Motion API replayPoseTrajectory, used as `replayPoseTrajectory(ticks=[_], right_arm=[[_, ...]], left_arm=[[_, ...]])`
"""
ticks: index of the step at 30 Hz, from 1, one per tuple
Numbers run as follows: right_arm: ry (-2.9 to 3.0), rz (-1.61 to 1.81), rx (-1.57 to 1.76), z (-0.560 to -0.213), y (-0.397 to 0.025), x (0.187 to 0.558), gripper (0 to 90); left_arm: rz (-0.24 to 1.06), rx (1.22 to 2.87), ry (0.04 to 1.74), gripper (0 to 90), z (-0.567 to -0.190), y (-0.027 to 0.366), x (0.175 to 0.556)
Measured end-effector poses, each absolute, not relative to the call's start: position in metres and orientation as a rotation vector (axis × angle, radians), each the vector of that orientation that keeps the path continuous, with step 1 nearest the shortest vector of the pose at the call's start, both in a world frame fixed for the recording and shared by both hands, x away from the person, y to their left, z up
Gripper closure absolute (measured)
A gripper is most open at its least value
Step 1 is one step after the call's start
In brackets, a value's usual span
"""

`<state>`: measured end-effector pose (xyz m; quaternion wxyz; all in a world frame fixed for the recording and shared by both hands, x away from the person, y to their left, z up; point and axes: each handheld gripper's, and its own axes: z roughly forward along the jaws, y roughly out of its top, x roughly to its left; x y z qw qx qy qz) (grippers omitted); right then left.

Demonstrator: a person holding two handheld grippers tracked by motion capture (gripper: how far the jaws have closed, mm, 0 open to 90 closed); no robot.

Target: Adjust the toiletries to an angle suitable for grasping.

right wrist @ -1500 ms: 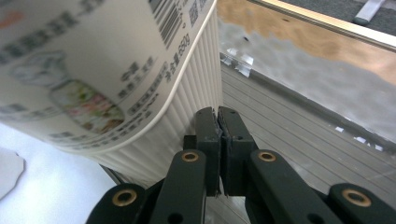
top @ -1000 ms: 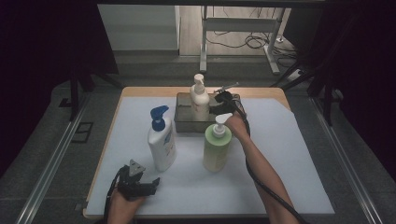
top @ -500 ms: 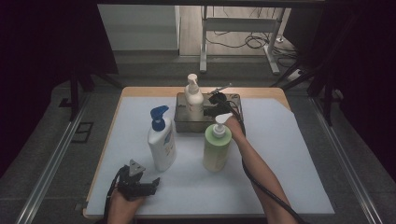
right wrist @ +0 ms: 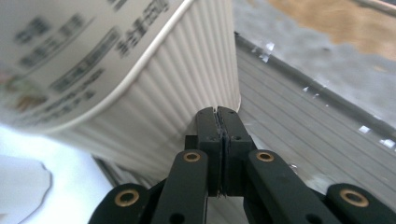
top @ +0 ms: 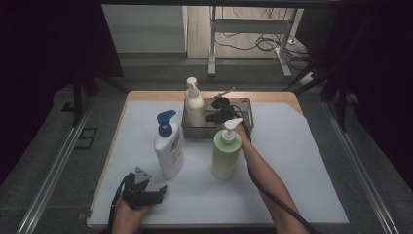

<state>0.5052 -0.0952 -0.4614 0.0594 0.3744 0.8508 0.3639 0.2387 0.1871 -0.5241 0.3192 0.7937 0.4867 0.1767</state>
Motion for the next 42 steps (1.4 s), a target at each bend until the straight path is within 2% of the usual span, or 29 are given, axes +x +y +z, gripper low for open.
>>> replayPoseTrajectory(ticks=[27,38,42], right_arm=[[2.686,1.195,1.005,-0.463,-0.084,0.501,89.1],[2.643,1.146,0.979,-0.458,-0.092,0.492,75.7],[2.611,1.152,0.981,-0.455,-0.101,0.488,65.0]], left_arm=[[0.465,2.088,1.28,10.7,-0.524,0.187,0.239],[0.466,2.088,1.28,10.8,-0.524,0.187,0.239],[0.466,2.089,1.279,10.7,-0.524,0.187,0.239]])
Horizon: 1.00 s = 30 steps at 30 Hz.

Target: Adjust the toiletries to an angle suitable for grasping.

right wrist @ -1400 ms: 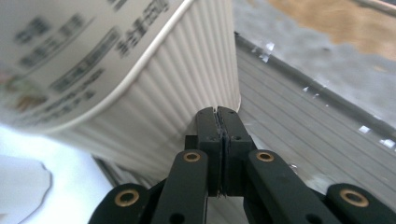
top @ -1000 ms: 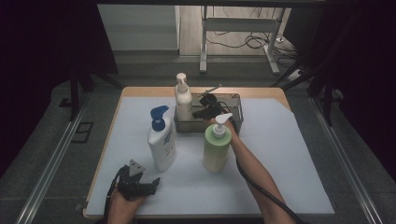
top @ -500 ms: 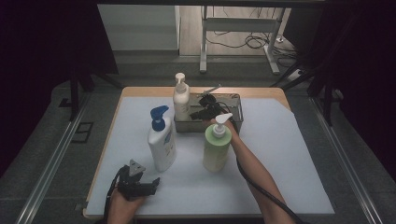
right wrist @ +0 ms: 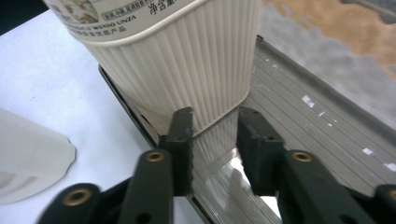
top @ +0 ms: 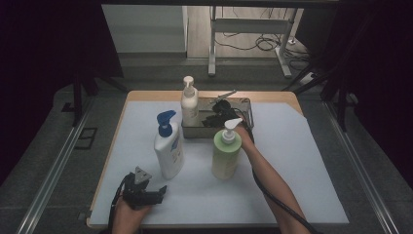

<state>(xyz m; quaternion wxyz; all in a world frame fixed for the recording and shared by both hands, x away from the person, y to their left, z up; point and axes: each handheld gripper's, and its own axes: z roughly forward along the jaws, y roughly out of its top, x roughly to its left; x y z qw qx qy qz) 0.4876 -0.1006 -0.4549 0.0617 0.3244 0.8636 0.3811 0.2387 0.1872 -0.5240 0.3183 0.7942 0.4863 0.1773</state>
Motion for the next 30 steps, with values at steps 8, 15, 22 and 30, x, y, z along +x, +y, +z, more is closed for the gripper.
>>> replayPoseTrajectory(ticks=[8,15,22,30], right_arm=[[2.563,1.189,0.99,-0.443,-0.118,0.479,44.9],[2.518,1.203,0.999,-0.433,-0.133,0.472,36.2],[2.477,1.22,0.999,-0.426,-0.149,0.465,30.3],[2.463,1.218,0.981,-0.42,-0.164,0.454,27.3]], left_arm=[[0.467,2.089,1.279,10.8,-0.524,0.187,0.239],[0.468,2.088,1.278,10.8,-0.524,0.187,0.239],[0.467,2.087,1.279,10.8,-0.524,0.187,0.239],[0.467,2.086,1.279,10.8,-0.524,0.187,0.239]])
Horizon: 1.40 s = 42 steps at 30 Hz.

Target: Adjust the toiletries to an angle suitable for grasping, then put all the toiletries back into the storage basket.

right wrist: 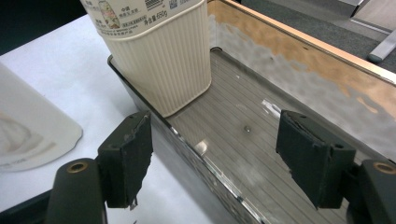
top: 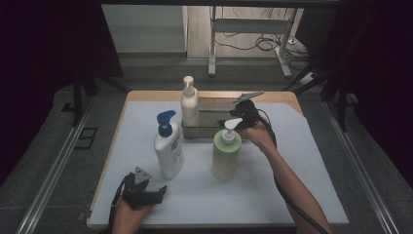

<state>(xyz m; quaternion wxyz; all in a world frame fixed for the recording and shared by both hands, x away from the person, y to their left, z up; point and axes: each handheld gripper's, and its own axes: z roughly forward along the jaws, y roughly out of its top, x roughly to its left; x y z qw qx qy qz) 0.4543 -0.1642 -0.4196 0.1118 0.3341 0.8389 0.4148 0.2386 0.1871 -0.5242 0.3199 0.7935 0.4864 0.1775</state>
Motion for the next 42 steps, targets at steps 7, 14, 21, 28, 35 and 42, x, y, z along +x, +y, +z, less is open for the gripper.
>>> replayPoseTrajectory(ticks=[7,14,21,28,35,42], right_arm=[[2.46,1.224,0.986,-0.417,-0.176,0.446,24.5],[2.448,1.203,0.996,-0.415,-0.191,0.436,18.5],[2.437,1.159,0.98,-0.414,-0.208,0.426,15.4],[2.436,1.171,0.945,-0.413,-0.224,0.414,14.3],[2.448,1.169,0.948,-0.413,-0.235,0.397,13.6],[2.471,1.197,0.966,-0.414,-0.247,0.381,12.5]], left_arm=[[0.467,2.086,1.28,10.7,-0.524,0.187,0.238],[0.468,2.085,1.28,10.8,-0.524,0.187,0.238],[0.468,2.085,1.28,10.8,-0.524,0.187,0.238],[0.469,2.085,1.28,10.8,-0.524,0.187,0.238],[0.47,2.086,1.28,10.8,-0.524,0.187,0.238],[0.47,2.085,1.28,10.8,-0.524,0.187,0.238]])
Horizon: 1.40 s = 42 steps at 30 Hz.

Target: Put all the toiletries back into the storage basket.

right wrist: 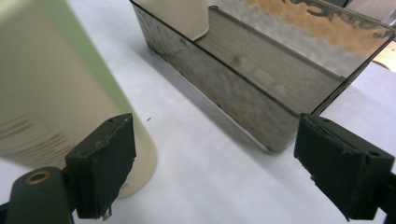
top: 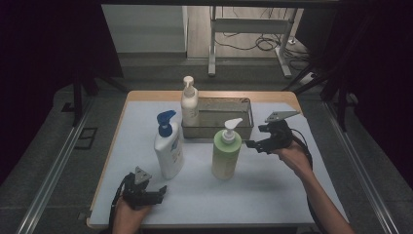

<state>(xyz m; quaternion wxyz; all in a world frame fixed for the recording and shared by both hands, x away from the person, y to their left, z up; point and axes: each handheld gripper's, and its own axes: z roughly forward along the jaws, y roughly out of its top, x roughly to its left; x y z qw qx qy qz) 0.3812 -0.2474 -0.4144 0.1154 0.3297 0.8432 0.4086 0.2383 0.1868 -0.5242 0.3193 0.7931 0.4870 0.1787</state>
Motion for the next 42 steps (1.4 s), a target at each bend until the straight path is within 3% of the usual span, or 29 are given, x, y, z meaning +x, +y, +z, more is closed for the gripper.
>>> replayPoseTrajectory(ticks=[17,42], right_arm=[[2.551,1.275,0.839,-0.414,-0.241,0.337,0.0],[2.566,1.317,0.744,-0.421,-0.176,0.331,2.3]], left_arm=[[0.472,2.091,1.278,10.8,-0.524,0.187,0.238],[0.472,2.088,1.277,10.8,-0.524,0.187,0.238]])
